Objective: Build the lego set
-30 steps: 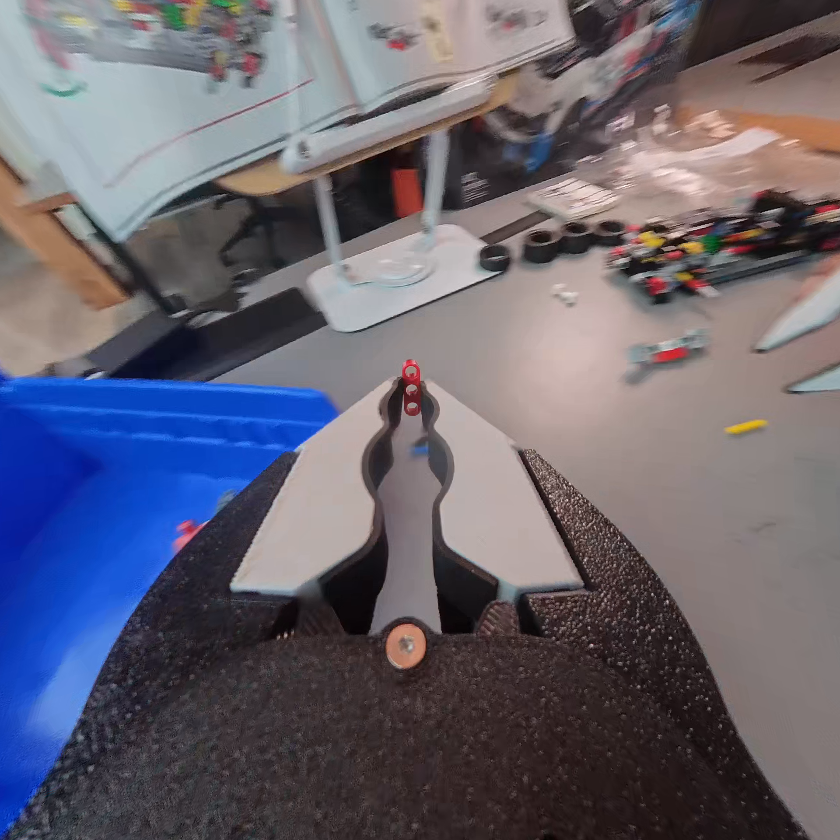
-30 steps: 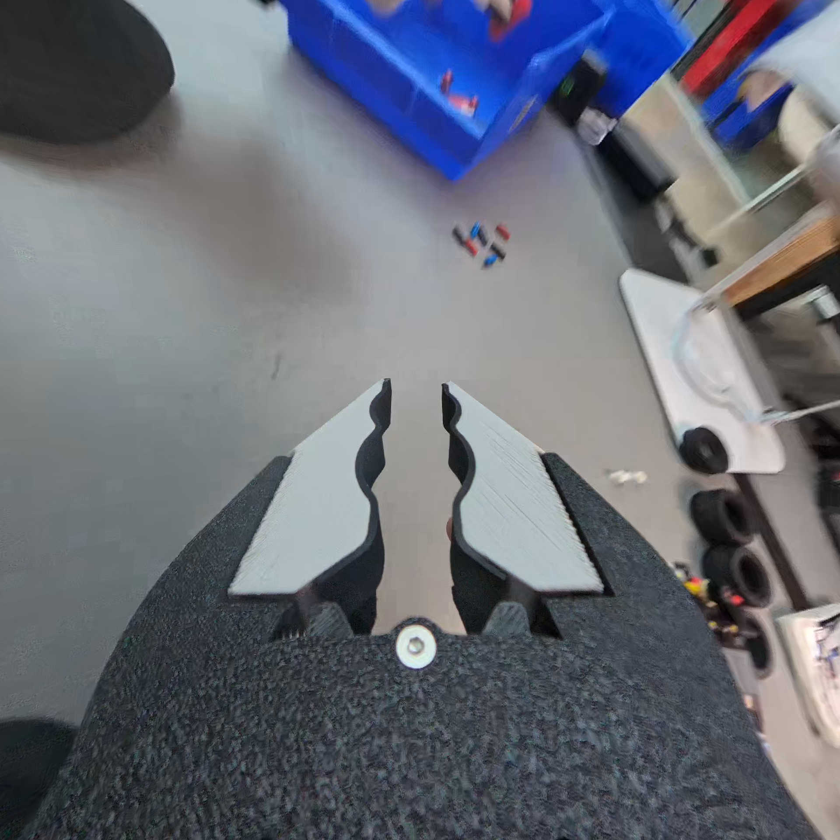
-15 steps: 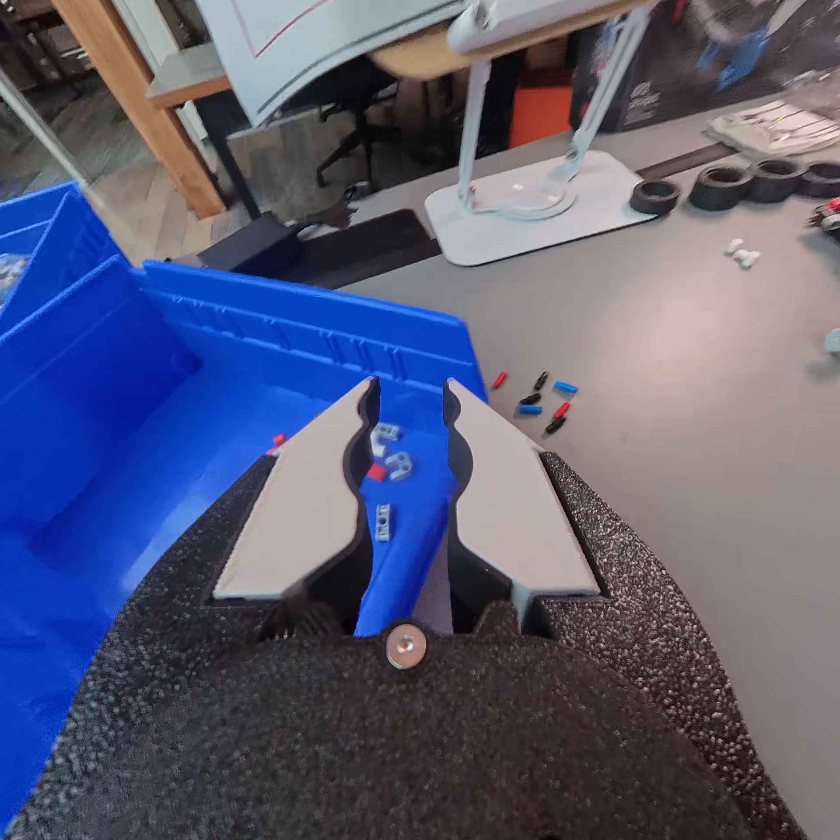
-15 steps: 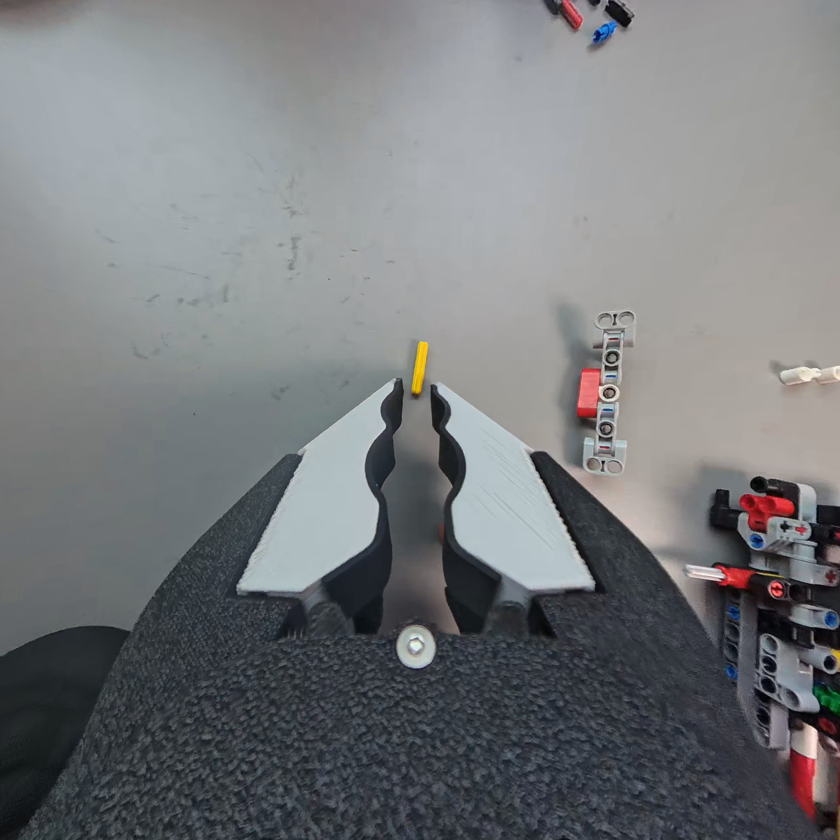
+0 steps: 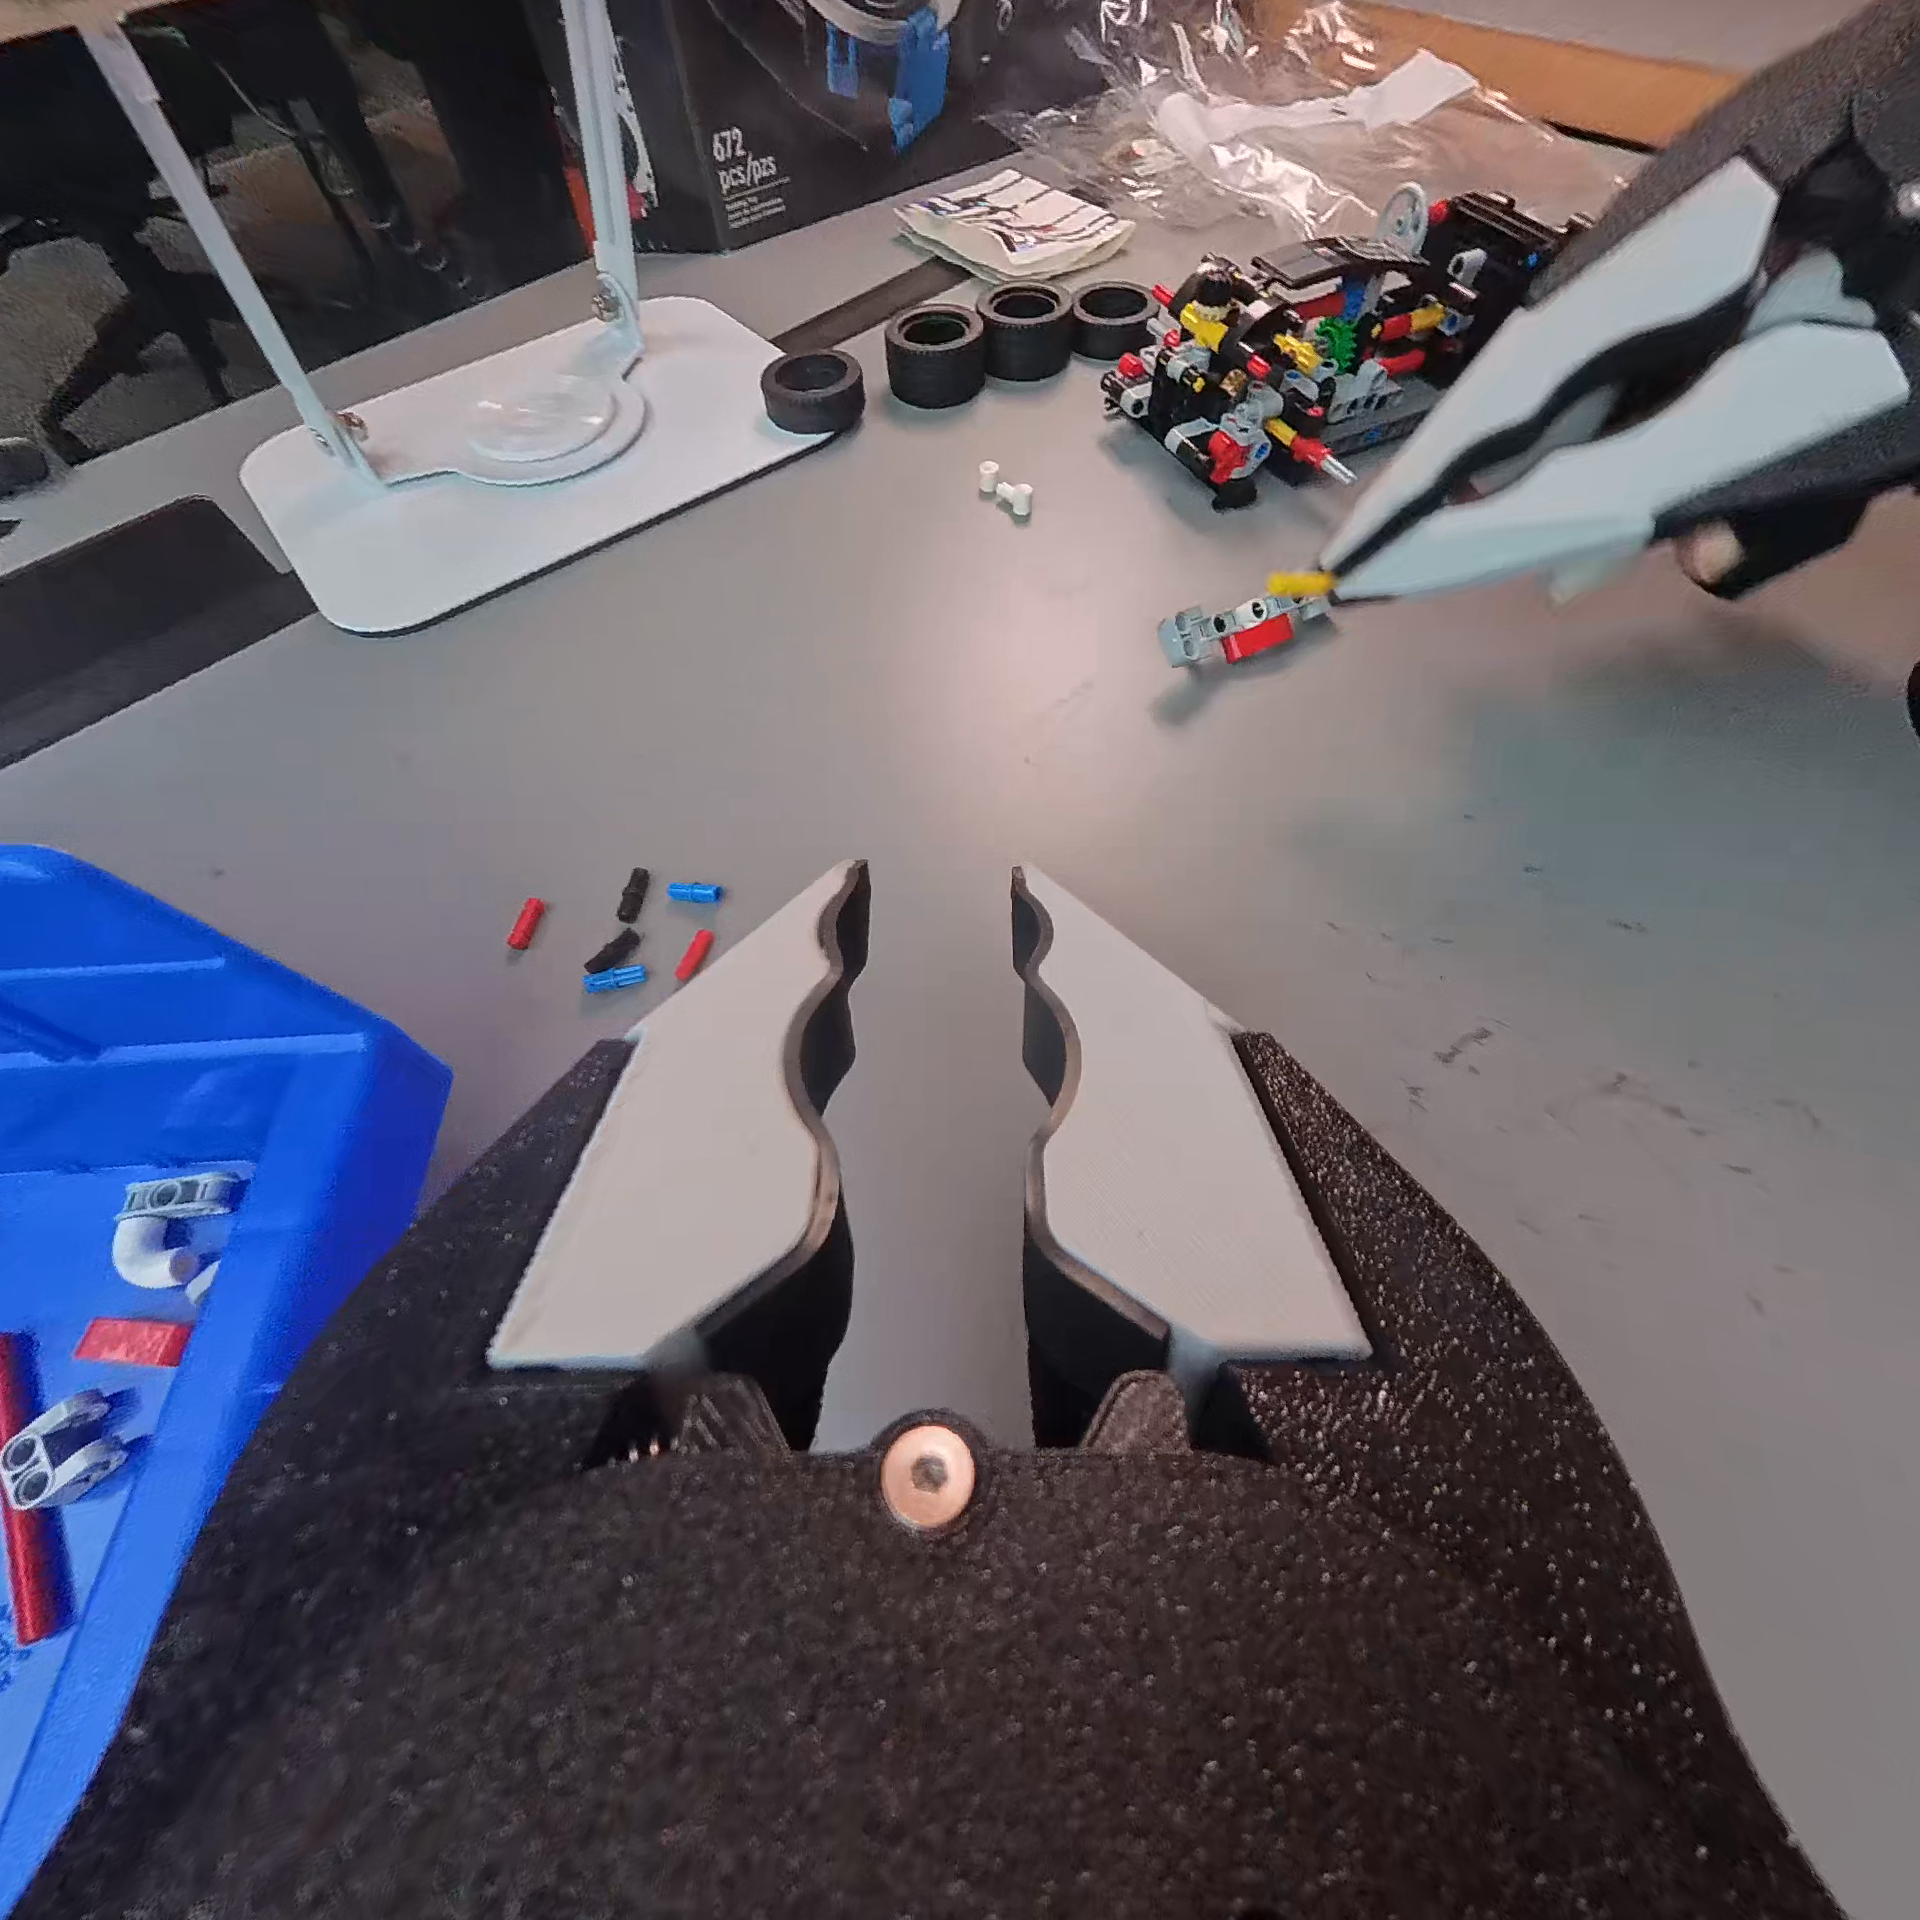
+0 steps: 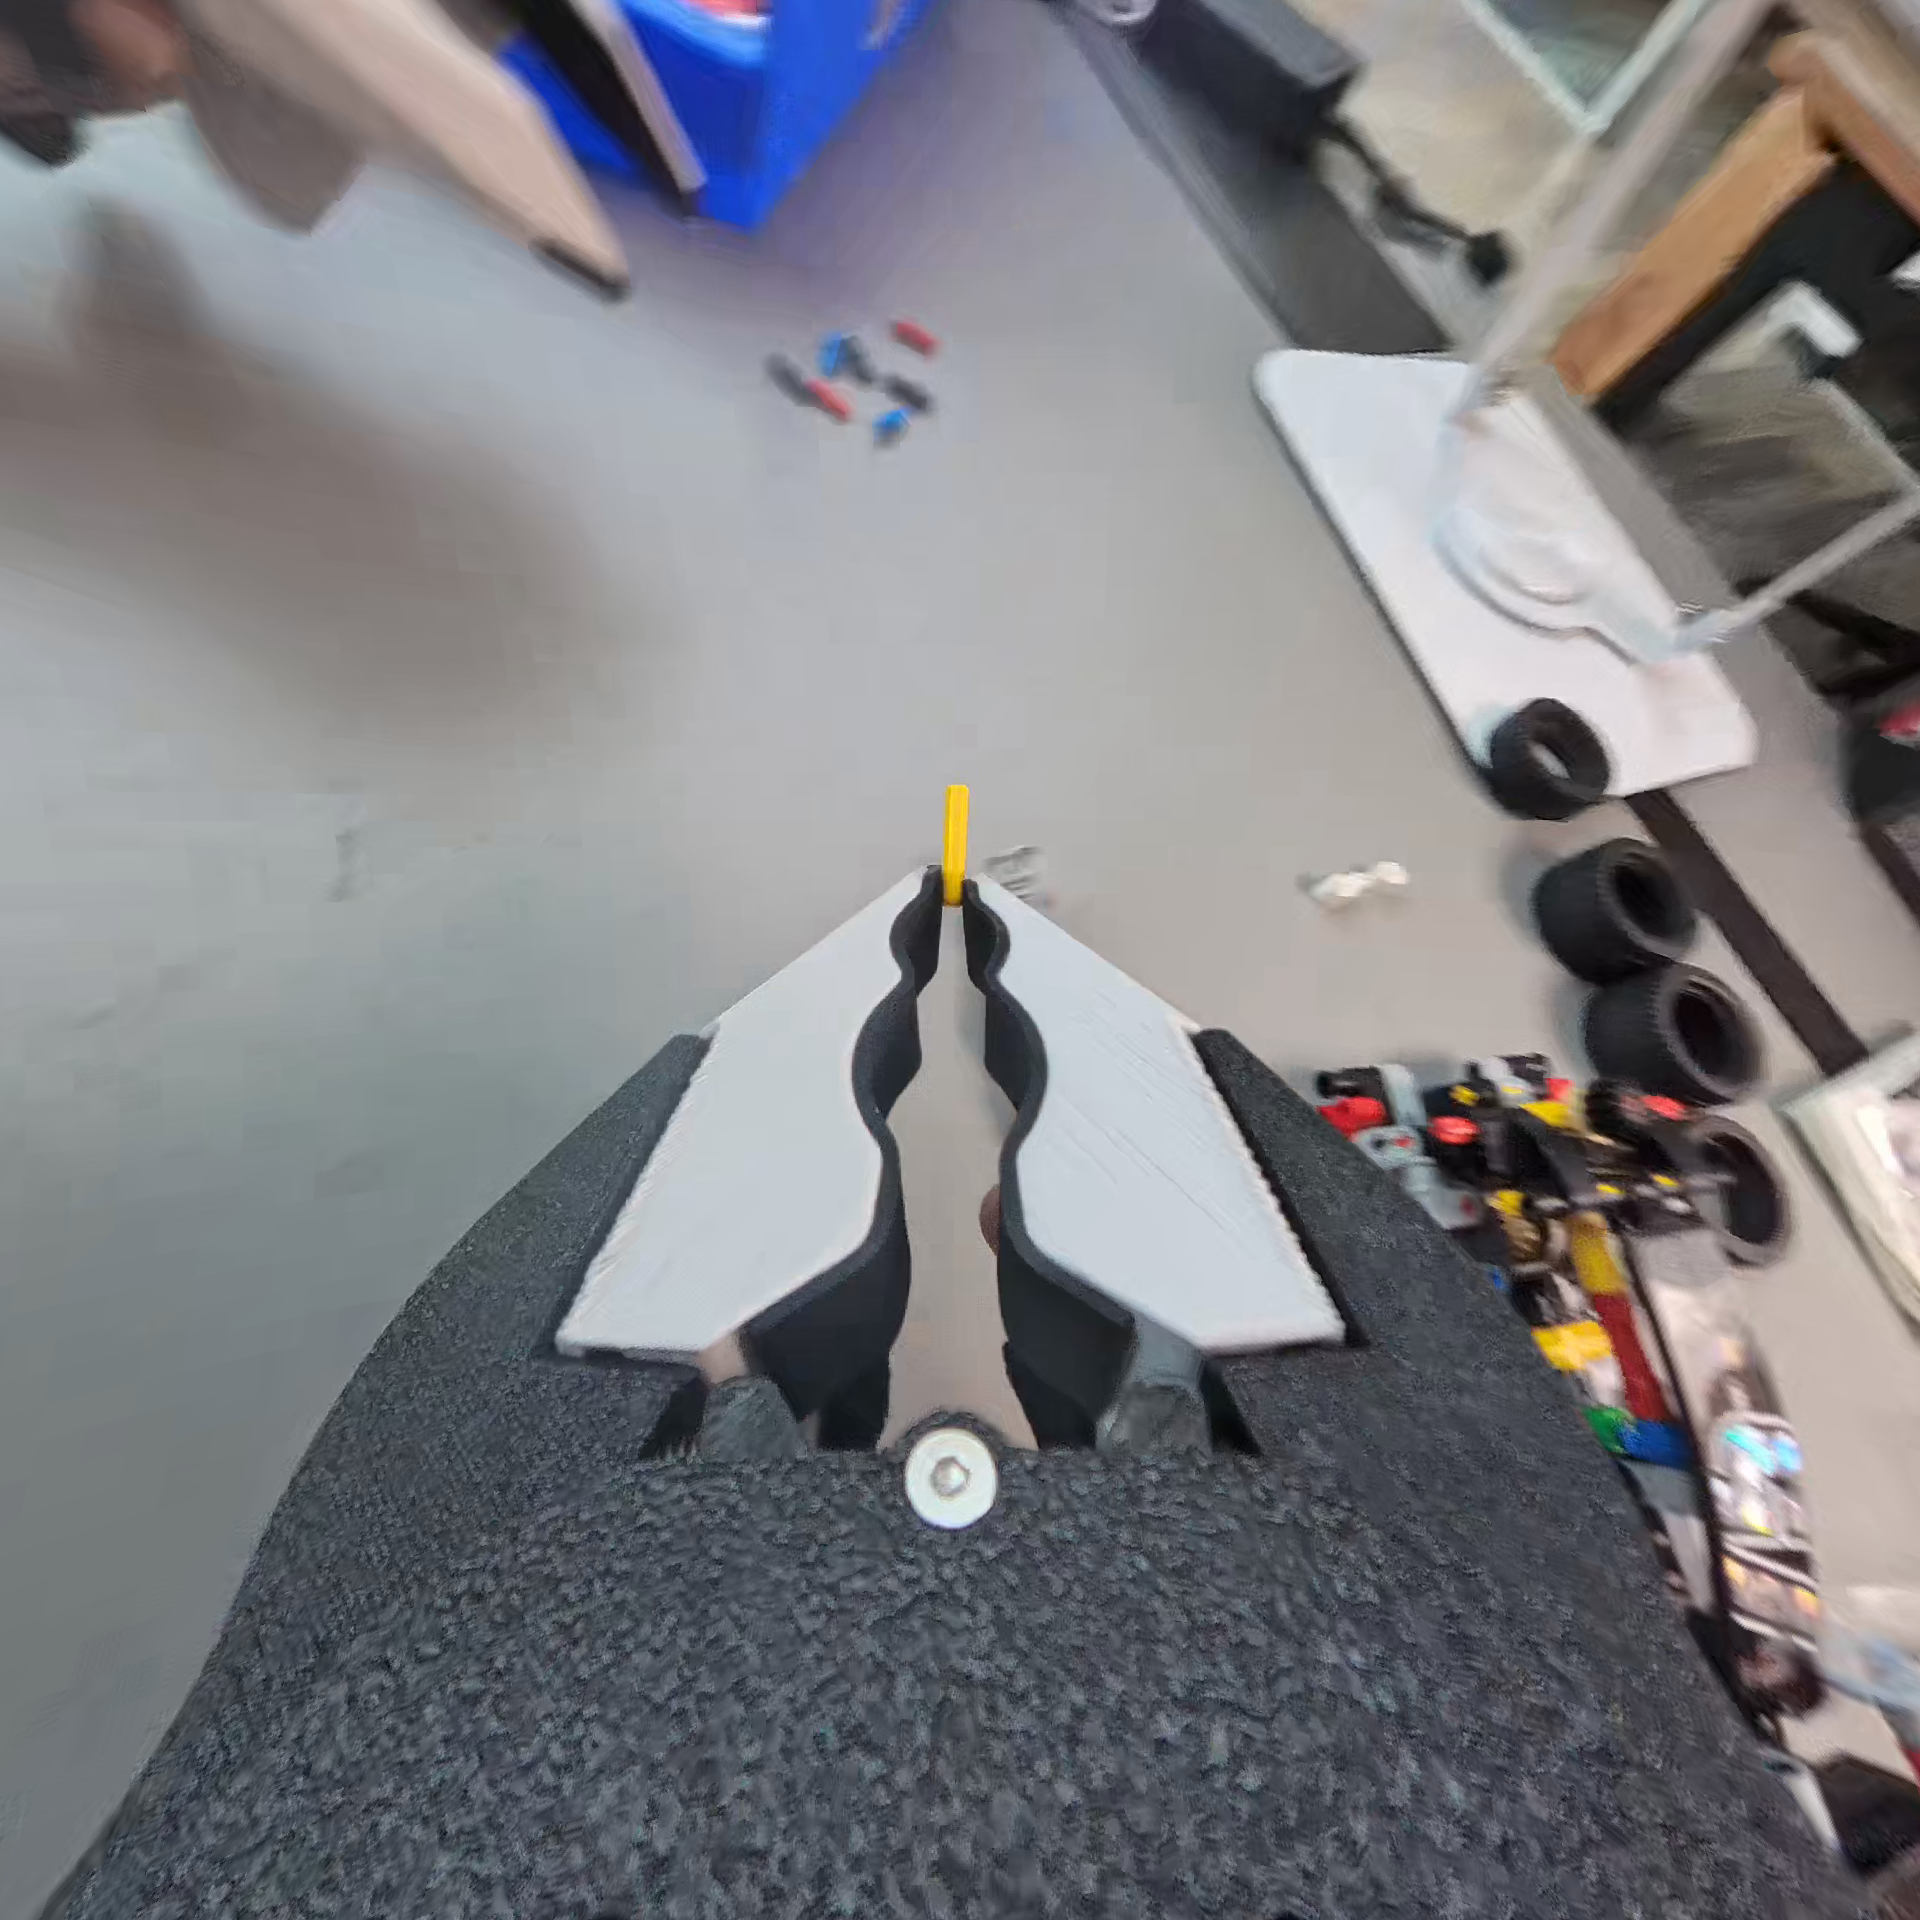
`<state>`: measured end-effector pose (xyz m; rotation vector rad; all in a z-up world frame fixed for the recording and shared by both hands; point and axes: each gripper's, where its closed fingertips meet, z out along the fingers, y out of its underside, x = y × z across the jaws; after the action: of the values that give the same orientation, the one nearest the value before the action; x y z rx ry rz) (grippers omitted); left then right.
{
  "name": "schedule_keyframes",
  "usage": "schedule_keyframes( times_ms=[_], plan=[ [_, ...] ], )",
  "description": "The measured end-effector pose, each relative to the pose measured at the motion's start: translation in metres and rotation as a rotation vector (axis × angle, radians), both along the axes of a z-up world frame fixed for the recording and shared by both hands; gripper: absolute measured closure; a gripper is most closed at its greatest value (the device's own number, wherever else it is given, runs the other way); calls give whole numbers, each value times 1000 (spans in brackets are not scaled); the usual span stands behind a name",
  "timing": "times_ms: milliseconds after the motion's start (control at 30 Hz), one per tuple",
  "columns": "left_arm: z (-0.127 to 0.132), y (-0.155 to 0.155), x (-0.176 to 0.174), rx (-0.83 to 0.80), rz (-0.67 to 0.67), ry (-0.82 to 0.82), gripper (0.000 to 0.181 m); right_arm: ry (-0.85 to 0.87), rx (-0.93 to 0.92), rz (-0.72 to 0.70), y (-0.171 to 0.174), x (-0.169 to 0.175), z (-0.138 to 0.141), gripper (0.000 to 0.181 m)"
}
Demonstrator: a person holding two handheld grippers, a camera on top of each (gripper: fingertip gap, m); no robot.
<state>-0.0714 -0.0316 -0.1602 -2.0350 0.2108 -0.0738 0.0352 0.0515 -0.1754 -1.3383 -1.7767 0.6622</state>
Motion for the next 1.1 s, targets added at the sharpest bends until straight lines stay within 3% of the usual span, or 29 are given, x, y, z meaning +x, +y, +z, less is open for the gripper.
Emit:
schedule_keyframes(
  times_ms=[33,133,233,367,500,600,767,833,900,967,1100],
  plan=[
    [-2,1,3,-8,-10,8,155,23,14,-83,18,-7,6,180],
    [-7,2,11,-23,-38,24,156,-44,66,-289,71,-27,7,180],
    [-14,1,16,-39,-55,43,157,-294,155,-448,112,-36,-17,180],
    [-23,-1,14,-58,-55,97,158,-477,296,-513,127,-42,-43,180],
    [-20,0,18,-44,-72,76,158,-445,307,-521,128,-43,-41,176],
    [-19,-1,19,-42,-80,67,157,-328,191,-462,116,-40,-22,164],
    [-19,-1,18,-47,-83,55,157,-194,-107,-187,60,-23,3,151],
    [-20,-1,20,-52,-89,49,157,-262,-126,-46,36,-3,-11,145],
    [-21,-1,23,-56,-98,43,157,-334,-96,-1,30,11,-33,144],
    [-23,-1,25,-62,-106,42,157,-340,-90,18,27,12,-45,164],
    [-19,-3,37,-45,-157,-16,154,-130,7,140,-1,-7,-11,168]
  ],
)
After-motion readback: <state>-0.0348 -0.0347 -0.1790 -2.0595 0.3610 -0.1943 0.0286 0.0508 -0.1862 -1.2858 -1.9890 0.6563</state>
